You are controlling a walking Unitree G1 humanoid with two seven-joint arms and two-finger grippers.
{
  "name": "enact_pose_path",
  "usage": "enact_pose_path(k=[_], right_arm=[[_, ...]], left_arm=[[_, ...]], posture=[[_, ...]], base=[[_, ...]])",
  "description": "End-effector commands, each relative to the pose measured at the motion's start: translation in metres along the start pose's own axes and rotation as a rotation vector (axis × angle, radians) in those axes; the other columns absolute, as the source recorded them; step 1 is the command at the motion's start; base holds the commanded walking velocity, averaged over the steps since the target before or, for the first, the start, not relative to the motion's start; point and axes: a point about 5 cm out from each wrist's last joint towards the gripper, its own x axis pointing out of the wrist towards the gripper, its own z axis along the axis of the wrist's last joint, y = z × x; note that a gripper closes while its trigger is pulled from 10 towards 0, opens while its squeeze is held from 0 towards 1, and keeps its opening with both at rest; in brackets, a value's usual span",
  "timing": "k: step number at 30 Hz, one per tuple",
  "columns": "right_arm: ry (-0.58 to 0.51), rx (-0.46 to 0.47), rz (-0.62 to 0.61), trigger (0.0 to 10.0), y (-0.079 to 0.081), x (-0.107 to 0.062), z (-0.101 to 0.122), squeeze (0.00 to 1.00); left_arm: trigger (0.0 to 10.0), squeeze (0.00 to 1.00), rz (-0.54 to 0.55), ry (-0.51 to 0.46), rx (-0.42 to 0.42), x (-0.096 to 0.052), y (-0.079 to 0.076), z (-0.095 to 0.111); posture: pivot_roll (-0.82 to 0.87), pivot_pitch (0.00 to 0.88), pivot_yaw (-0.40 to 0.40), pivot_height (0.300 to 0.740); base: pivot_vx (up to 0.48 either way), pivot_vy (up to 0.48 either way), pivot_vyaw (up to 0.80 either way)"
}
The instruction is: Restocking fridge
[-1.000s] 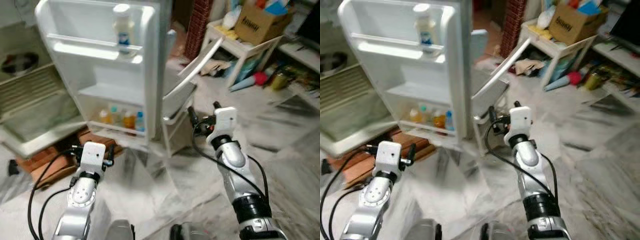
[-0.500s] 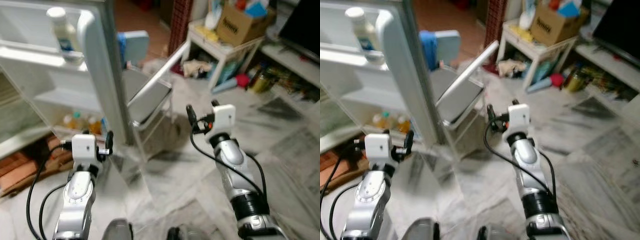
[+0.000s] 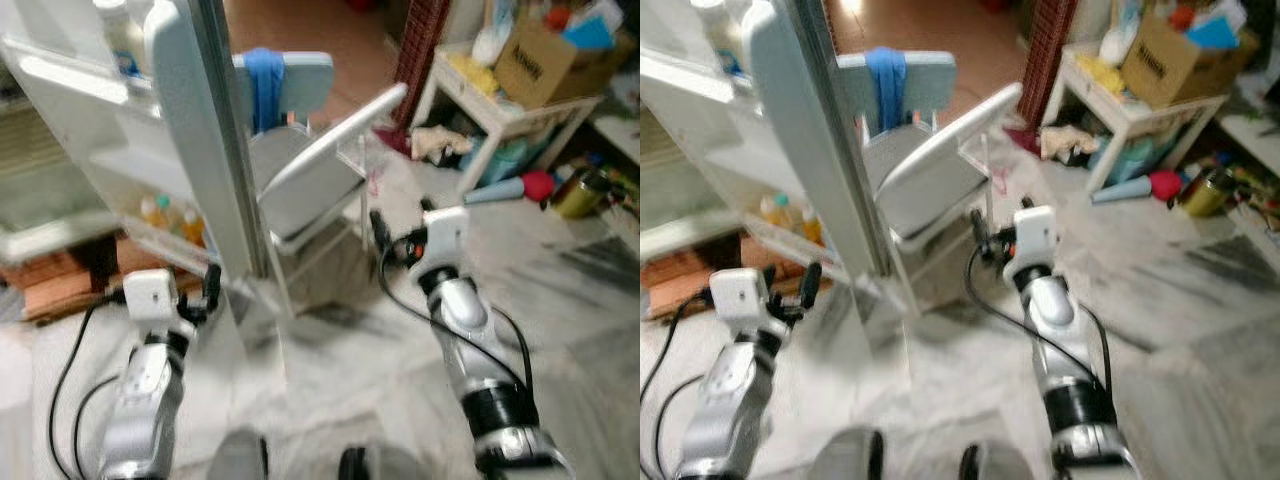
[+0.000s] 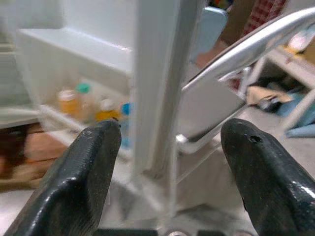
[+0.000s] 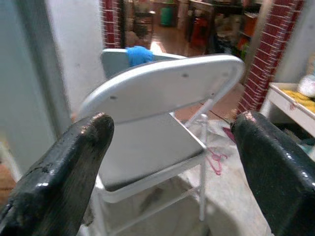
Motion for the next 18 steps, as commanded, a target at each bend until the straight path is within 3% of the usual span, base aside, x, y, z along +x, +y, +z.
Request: enact_pose_path(k=[1,6,7,10,14,18], right_arm=[[-0.011,0.011,-0.006,10.0,0.001,-0.002,0.002,0.00],[0.021,0.012,-0.056,10.0,-0.011,-0.015,-0.007,0.00],[0.033,0.012,-0.055,10.0,-0.011,-0.018,-0.010,0.00],[0.027,-0.022,-0.032,10.0,-0.007,-0.015,-0.008,0.00],[0.010,-0.024,-0.019,10.0,-0.005,-0.009,-0.004,0.00],[0.000,-0.020,-0.013,10.0,-0.005,-0.004,0.000,0.00]], left_arm=[[10.0,0.00,0.005,0.001,0.050,-0.008,0.008,0.000],[10.0,0.00,0.044,-0.025,0.153,-0.016,0.013,0.003],[10.0,0.00,0.090,-0.055,0.215,-0.015,0.012,0.006],[10.0,0.00,0.117,-0.077,0.249,-0.011,0.007,0.007],[10.0,0.00,0.086,-0.086,0.238,-0.008,-0.002,0.007],[10.0,0.00,0.066,-0.092,0.226,-0.005,-0.004,0.008]], posture=[[0.13,0.103,-0.025,0.740],[0.13,0.098,-0.028,0.740],[0.13,0.096,-0.029,0.740],[0.12,0.093,-0.032,0.740],[0.12,0.089,-0.036,0.740],[0.12,0.087,-0.041,0.740]], base=[[0.000,0.000,0.72],[0.000,0.000,0.14],[0.000,0.000,0.00],[0.000,0.000,0.47],[0.000,0.000,0.80],[0.426,0.000,0.80]])
